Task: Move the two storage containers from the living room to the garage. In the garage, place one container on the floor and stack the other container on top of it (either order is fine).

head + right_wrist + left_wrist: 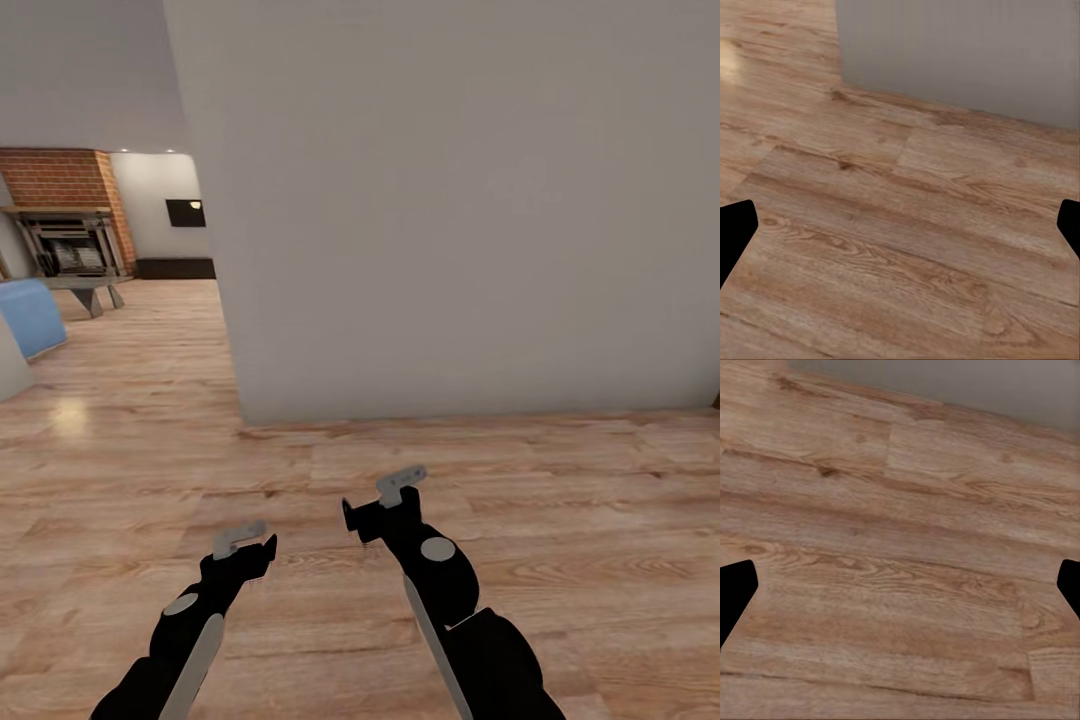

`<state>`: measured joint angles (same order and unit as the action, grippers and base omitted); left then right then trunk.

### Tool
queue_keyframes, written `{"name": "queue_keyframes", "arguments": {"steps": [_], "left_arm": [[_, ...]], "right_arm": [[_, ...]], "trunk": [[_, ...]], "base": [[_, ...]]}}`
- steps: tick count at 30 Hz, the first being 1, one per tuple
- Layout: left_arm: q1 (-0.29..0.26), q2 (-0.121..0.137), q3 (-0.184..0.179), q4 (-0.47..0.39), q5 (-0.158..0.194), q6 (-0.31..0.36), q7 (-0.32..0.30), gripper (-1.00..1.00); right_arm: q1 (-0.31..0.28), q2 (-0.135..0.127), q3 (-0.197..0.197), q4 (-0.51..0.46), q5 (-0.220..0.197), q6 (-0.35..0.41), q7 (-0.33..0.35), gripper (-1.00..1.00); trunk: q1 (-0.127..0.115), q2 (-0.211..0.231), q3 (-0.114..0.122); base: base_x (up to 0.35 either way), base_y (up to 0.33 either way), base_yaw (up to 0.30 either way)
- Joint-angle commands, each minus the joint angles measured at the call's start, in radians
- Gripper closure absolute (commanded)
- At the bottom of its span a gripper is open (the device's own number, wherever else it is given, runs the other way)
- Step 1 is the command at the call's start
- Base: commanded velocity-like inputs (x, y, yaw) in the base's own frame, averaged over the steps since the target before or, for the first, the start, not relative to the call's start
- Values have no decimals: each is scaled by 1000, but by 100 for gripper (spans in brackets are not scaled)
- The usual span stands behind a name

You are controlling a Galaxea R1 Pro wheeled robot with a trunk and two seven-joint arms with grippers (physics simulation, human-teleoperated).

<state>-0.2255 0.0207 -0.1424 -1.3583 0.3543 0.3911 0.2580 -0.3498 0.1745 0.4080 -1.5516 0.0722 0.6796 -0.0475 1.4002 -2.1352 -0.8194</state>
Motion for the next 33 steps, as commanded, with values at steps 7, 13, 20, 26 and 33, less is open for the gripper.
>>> {"name": "queue_keyframes", "arguments": {"steps": [7, 13, 20, 26, 33], "left_arm": [[0, 1, 1, 3, -1, 0, 1, -100], [0, 1, 1, 4, -1, 0, 1, -100], [0, 0, 1, 5, -1, -1, 3, -100], [0, 0, 0, 5, -1, 0, 4, -100], [0, 0, 0, 5, -1, -1, 4, -100]], "right_arm": [[0, 0, 0, -4, 0, 0, 0, -100], [0, 0, 1, -4, 0, 0, 0, -100], [0, 0, 0, -4, 0, 0, 0, -100], [0, 0, 1, -4, 0, 0, 0, -100], [0, 0, 2, -4, 0, 0, 0, -100]], "trunk": [[0, 0, 0], [0, 0, 0], [0, 0, 0], [0, 0, 0], [0, 0, 0]], "base": [[338, 113, 140], [338, 121, 272], [338, 119, 286], [338, 40, 287], [338, 3, 288]]}}
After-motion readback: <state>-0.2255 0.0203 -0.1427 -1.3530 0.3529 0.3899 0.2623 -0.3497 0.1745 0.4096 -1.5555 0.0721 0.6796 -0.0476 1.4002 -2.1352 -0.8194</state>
